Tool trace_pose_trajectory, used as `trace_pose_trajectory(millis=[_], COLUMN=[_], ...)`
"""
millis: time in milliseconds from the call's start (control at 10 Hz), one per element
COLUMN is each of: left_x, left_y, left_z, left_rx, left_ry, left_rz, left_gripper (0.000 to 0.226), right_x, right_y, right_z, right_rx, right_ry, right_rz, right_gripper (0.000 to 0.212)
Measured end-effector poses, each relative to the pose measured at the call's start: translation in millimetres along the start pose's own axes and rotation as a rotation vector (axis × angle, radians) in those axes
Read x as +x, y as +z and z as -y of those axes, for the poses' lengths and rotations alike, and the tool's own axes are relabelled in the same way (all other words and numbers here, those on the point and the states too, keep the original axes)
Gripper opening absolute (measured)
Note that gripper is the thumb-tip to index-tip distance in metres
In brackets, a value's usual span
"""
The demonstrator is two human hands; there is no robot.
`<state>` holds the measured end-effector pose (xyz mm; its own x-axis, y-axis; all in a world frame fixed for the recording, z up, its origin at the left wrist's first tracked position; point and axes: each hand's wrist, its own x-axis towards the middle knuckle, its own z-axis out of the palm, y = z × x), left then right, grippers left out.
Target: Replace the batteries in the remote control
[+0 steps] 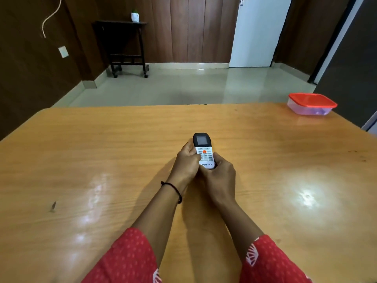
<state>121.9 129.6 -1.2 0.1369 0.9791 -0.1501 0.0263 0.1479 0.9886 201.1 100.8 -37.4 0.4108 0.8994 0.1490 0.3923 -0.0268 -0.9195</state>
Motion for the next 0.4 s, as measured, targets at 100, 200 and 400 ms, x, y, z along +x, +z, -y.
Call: trace_pose_trajectory(millis=[100, 200, 400], left_x=[9.1, 12.8, 35.9], left_y=[-1.2, -6.1, -35.0], left_z=[2.2, 14.6, 9.0], left_rx=[-0.070, -0.119, -0.006], left_ry=[-0.016, -0.054, 0.106], left_rz=[0.016, 0.037, -0.088], left_gripper=[0.054, 0.061, 0.043], right_x=[6.9, 9.8, 31.2], right_y=[1.1, -5.2, -25.9], right_z=[-4.4, -2.9, 1.5], right_rx=[-0.046, -0.082, -0.025], right_ry=[-0.035, -0.066, 0.008], right_rz=[0.038, 0.061, 0.081], right_gripper=[0.025, 0.028, 0.062])
